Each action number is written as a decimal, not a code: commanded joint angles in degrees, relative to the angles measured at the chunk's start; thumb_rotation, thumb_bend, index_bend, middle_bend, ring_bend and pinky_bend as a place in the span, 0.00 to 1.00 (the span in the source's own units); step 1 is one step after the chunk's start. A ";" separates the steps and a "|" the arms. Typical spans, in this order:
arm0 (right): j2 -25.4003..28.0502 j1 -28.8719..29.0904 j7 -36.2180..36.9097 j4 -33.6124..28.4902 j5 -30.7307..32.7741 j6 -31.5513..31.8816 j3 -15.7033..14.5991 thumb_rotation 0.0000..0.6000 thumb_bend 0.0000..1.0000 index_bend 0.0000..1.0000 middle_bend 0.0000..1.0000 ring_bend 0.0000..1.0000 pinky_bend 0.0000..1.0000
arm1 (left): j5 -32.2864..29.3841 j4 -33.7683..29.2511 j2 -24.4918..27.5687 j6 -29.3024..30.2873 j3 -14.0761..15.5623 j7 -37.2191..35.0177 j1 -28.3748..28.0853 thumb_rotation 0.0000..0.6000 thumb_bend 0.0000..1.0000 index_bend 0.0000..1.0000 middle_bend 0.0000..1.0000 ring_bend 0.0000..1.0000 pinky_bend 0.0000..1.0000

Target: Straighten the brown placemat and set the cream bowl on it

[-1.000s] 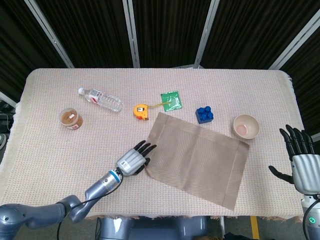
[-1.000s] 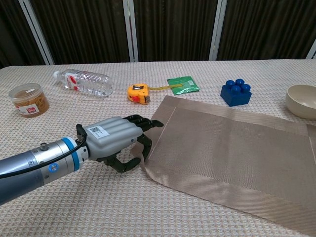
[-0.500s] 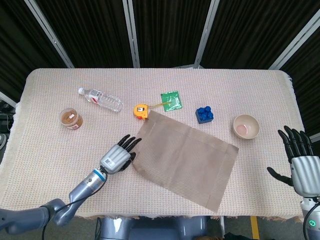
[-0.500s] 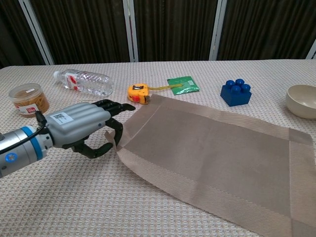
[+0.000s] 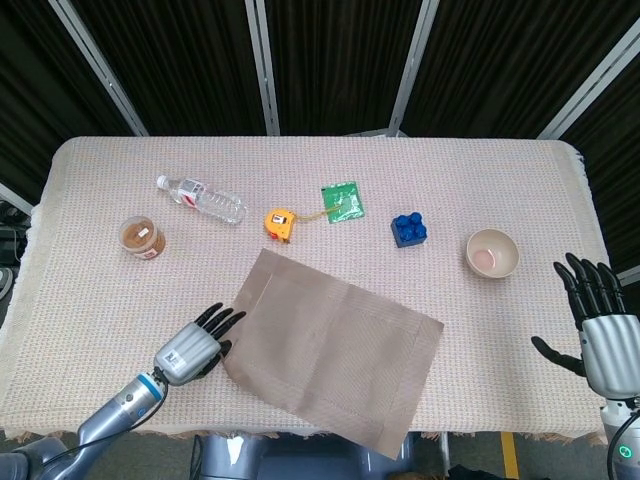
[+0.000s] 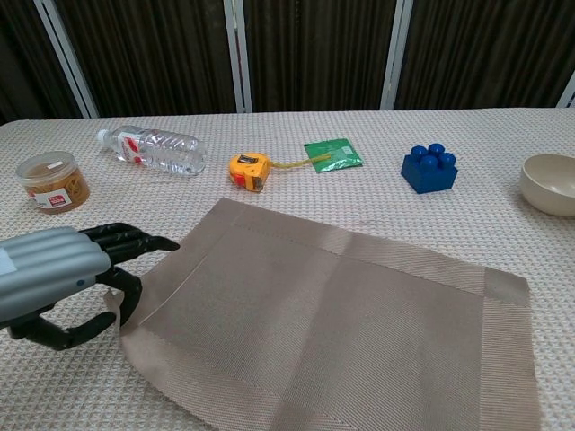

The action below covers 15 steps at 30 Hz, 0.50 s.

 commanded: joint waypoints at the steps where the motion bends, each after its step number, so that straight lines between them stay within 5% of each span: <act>1: -0.08 -0.03 -0.22 0.01 -0.03 -0.05 0.04 1.00 0.01 0.00 0.00 0.00 0.00 | -0.71 -4.12 2.04 -1.08 1.78 3.53 1.34 1.00 0.58 0.74 0.00 0.00 0.00; 15: -0.28 -0.16 -0.64 0.04 -0.03 -0.28 0.27 1.00 0.01 0.00 0.00 0.00 0.00 | -4.44 -11.70 4.04 -5.98 3.91 9.47 2.53 1.00 0.58 0.71 0.00 0.00 0.00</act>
